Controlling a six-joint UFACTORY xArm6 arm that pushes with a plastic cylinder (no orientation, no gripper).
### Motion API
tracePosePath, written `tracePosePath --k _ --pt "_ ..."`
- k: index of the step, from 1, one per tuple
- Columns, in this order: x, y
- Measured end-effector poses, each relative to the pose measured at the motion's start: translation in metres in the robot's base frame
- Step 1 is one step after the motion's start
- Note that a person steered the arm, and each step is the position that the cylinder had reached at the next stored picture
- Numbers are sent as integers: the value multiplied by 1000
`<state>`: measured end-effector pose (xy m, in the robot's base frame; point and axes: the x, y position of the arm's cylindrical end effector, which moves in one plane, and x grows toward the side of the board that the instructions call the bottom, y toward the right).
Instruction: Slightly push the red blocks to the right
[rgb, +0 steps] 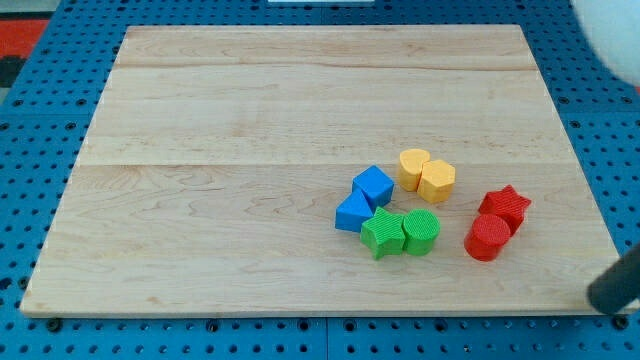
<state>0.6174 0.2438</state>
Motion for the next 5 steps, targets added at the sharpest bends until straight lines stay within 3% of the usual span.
tracePosePath --k 1,2,4,5 --pt "-2 -74" --pt "-22 -98" --pt "-73 -98" --pt "-73 -94"
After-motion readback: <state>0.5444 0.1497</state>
